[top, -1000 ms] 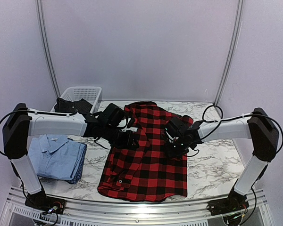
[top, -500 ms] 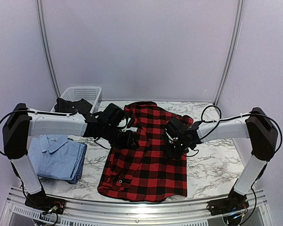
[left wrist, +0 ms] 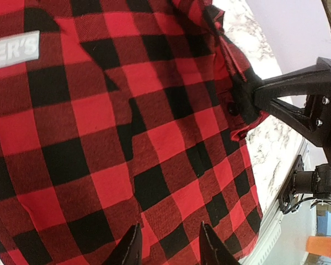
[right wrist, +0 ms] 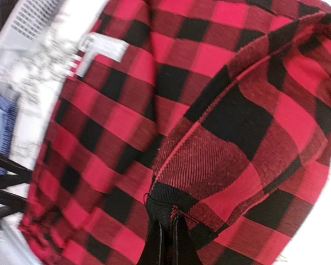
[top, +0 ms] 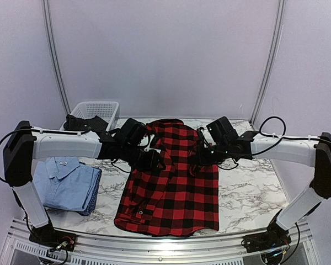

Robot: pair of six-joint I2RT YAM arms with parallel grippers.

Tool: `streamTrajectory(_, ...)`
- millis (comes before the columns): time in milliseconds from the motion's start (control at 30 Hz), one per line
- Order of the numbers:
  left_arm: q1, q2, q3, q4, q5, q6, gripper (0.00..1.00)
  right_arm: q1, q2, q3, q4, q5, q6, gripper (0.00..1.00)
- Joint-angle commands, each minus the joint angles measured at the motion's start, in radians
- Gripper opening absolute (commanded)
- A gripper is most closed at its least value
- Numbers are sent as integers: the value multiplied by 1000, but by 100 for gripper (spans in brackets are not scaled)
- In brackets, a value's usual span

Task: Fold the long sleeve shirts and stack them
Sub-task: Pick up the sleeve from the center of the board, then pass from the right arm to the left

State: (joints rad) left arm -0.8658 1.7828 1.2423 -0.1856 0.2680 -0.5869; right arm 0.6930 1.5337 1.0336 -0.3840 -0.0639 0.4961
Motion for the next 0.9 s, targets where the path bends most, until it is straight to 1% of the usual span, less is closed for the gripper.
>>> streamTrajectory(0, -7, 1, 54, 54, -22, 50, 40, -15, -18, 4, 233, -203, 130, 0)
streamTrajectory(133, -16, 14, 69, 86, -30, 78, 46, -16, -2, -39, 423, -297, 240, 0)
streamTrajectory(200, -24, 23, 72, 107, -30, 94, 49, -16, 9, -51, 491, -326, 290, 0)
streamTrajectory(300, -33, 39, 75, 124, -34, 115, 55, -16, 29, -47, 546, -349, 325, 0)
streamTrajectory(433, -37, 58, 88, 140, -31, 127, 61, -15, 48, -41, 580, -362, 348, 0)
streamTrajectory(500, -40, 58, 90, 155, -29, 134, 62, -15, 55, -42, 588, -364, 355, 0)
streamTrajectory(767, -43, 93, 132, 167, -117, 132, 63, -3, 72, -36, 603, -372, 363, 0)
streamTrajectory(800, -43, 98, 138, 167, -128, 130, 61, -1, 72, -36, 601, -369, 362, 0)
streamTrajectory(833, -43, 100, 142, 167, -146, 128, 57, 1, 71, -39, 600, -367, 361, 0)
streamTrajectory(867, -43, 102, 144, 167, -166, 125, 50, 1, 69, -41, 600, -363, 361, 0)
